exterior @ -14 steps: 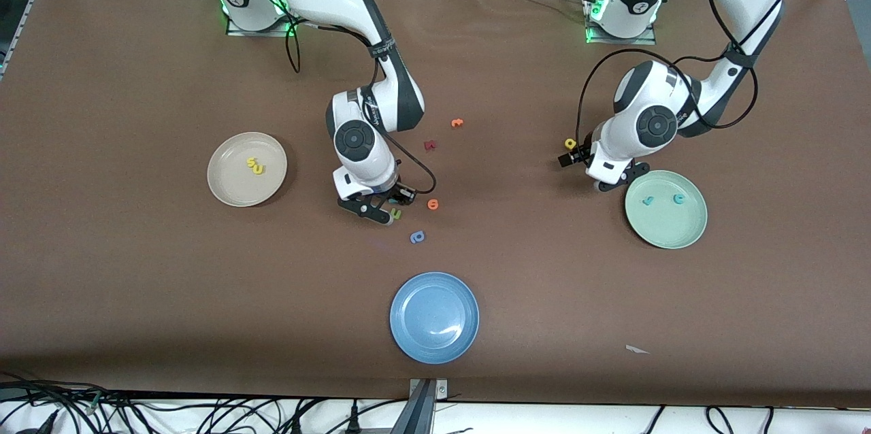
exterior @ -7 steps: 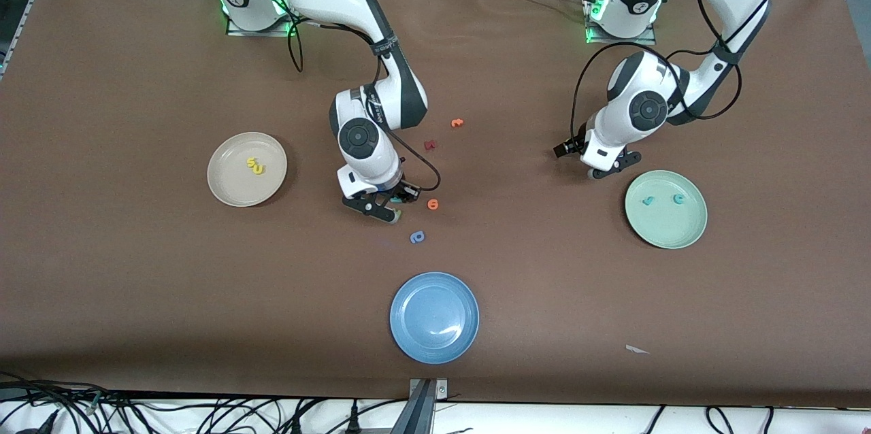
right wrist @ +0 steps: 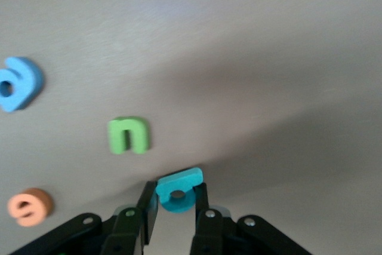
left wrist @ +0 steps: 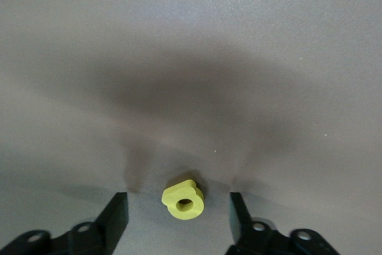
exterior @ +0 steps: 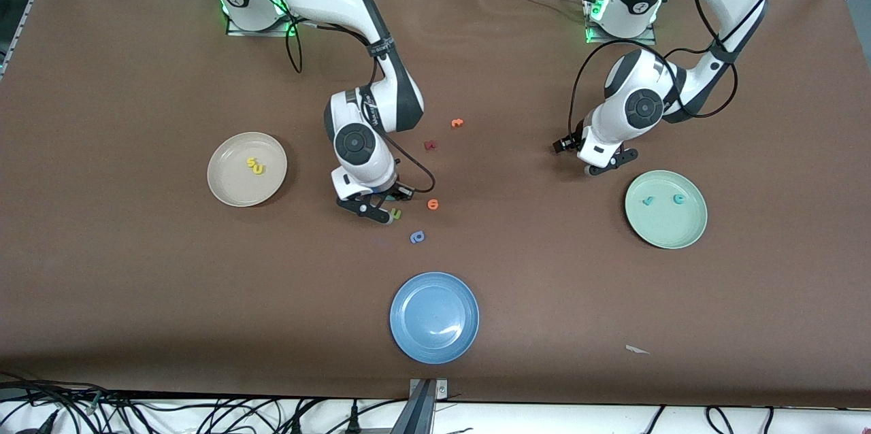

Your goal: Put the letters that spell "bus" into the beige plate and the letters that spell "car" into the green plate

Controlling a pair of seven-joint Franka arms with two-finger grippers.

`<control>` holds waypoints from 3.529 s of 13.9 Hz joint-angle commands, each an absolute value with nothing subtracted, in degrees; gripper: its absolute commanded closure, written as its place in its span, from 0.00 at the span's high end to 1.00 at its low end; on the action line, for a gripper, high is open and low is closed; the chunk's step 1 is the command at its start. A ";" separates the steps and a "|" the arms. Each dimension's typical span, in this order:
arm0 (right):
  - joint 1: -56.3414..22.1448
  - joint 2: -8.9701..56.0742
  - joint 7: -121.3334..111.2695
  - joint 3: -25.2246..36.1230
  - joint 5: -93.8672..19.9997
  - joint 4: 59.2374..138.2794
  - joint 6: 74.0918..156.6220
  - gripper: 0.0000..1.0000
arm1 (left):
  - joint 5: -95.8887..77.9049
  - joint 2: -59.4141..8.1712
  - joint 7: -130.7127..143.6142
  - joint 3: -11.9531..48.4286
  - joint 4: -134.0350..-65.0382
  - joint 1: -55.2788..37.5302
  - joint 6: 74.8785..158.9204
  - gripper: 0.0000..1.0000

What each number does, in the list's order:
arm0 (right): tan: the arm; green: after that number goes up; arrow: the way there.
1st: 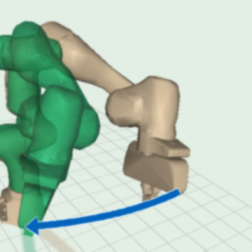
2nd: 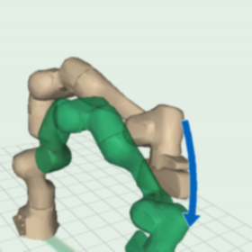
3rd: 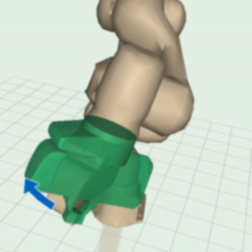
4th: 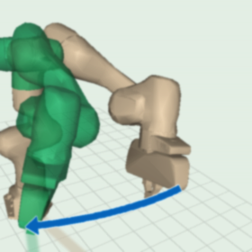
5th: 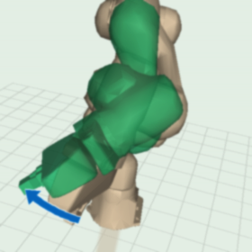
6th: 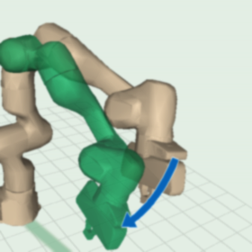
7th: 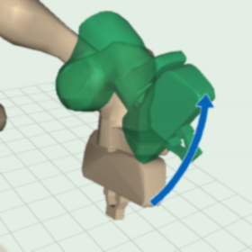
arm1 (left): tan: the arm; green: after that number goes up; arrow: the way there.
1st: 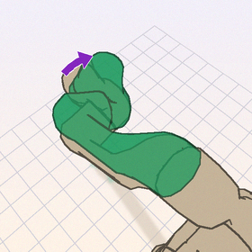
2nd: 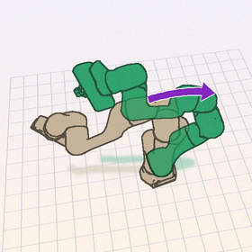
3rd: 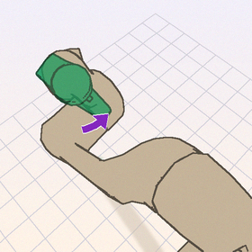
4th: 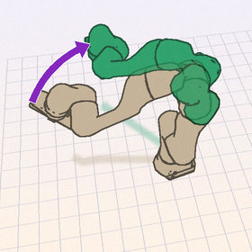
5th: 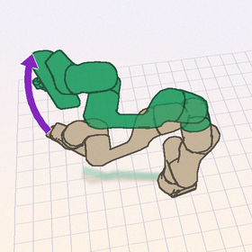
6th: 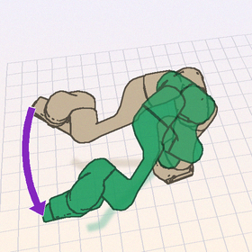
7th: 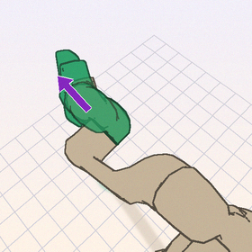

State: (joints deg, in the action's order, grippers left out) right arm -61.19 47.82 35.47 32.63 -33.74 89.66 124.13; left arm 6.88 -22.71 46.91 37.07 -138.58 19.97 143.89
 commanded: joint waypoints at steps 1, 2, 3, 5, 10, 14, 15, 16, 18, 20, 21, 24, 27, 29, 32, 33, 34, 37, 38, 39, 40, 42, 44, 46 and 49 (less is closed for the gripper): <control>-61.08 43.69 28.25 36.97 -31.73 90.52 114.56 0.26 | 8.09 -21.44 48.25 37.18 -139.83 19.69 144.84 0.70; -61.08 43.25 23.43 39.44 -31.73 90.79 110.78 0.27 | 8.09 -21.62 48.34 37.18 -139.83 19.69 145.89 0.69; -61.08 42.55 18.16 42.42 -31.82 92.01 108.05 0.27 | 8.17 -22.32 49.04 37.18 -139.83 19.69 146.59 0.69; -61.08 40.09 6.56 47.26 -31.73 96.04 105.04 0.28 | 8.53 -22.85 49.66 37.18 -139.83 19.60 147.56 0.67; -60.91 40.08 -14.40 55.02 -31.90 106.94 104.41 0.29 | 8.53 -23.12 49.75 37.18 -139.75 19.60 147.57 0.52; -61.00 40.17 -13.80 55.28 -31.90 110.04 106.27 1.00 | 8.53 -23.12 49.75 37.18 -139.75 19.60 147.57 0.38; -61.26 40.08 -13.36 55.54 -31.90 109.34 105.48 1.00 | 8.53 -23.12 49.75 37.18 -139.66 19.60 147.57 0.35; -61.26 39.99 -12.84 55.89 -31.90 107.94 103.82 1.00 | 8.53 -23.12 49.75 37.18 -139.66 19.60 147.57 0.34; -61.26 39.99 -12.92 59.83 -31.90 102.42 96.28 1.00 | 8.53 -23.03 49.83 37.18 -139.66 19.60 147.57 0.29; -61.17 39.99 -13.96 64.49 -31.82 96.62 89.33 1.00 | 8.53 -22.85 49.83 37.18 -139.40 19.60 147.57 0.25; -61.08 39.99 -14.15 66.51 -31.64 93.98 86.69 1.00 | 8.53 -22.68 49.83 37.18 -139.22 19.60 147.39 0.24; -60.82 39.99 -16.16 73.11 -31.64 87.47 78.95 1.00 | 8.53 -21.36 49.83 37.35 -138.35 20.04 146.95 0.22; -60.82 39.99 -17.84 74.80 -31.64 86.05 76.73 1.00 | 8.53 -20.92 49.75 37.27 -134.57 20.56 144.24 0.23; -58.99 39.56 -17.58 71.92 -31.47 86.04 76.73 1.00 | 8.53 -20.92 49.49 37.27 -130.89 21.79 140.47 0.23; -49.69 32.29 -16.96 58.59 -25.17 85.43 78.04 1.00 | 8.44 -21.09 46.51 37.00 -122.72 24.59 129.94 0.22; -46.44 29.65 -16.70 53.49 -21.13 85.43 78.83 1.00 | 8.44 -21.09 44.32 37.09 -120.69 26.00 127.47 0.22; -43.10 27.71 -15.74 48.65 -18.40 85.43 79.88 1.00 | 8.44 -21.27 41.86 37.00 -118.67 27.49 125.44 0.22; -37.02 23.04 -13.89 40.72 -12.68 85.43 81.03 1.00 | 8.53 -22.67 32.65 36.56 -114.27 32.06 121.30 0.22; -34.74 20.68 -13.80 38.08 -10.39 85.43 82.78 1.00 | 8.53 -23.11 29.21 36.48 -113.56 33.99 121.12 0.22; -31.76 18.31 -12.93 34.05 -8.20 86.04 84.18 1.00 | 8.61 -23.72 26.31 36.21 -113.38 35.14 121.11 0.22; -28.07 16.37 -11.09 29.66 -6.00 86.13 84.55 1.00 | 8.61 -24.77 23.67 34.99 -112.33 35.42 121.11 0.22; -18.07 13.11 -7.57 18.78 -2.30 86.13 84.72 1.00 | 12.10 -27.58 22.94 33.23 -111.36 34.98 121.20 0.23; -10.40 10.64 -7.56 11.36 0.00 86.48 84.73 1.00 | 17.65 -30.31 23.47 33.22 -110.40 35.15 121.20 0.32; -3.90 9.41 -7.91 7.66 0.00 86.57 85.77 1.00 | 17.67 -30.67 23.47 33.22 -109.78 35.16 121.20 0.60; -1.77 2.22 -7.65 7.03 1.40 92.00 87.35 1.00 | 17.75 -30.32 23.55 33.40 -108.12 34.89 120.68 0.99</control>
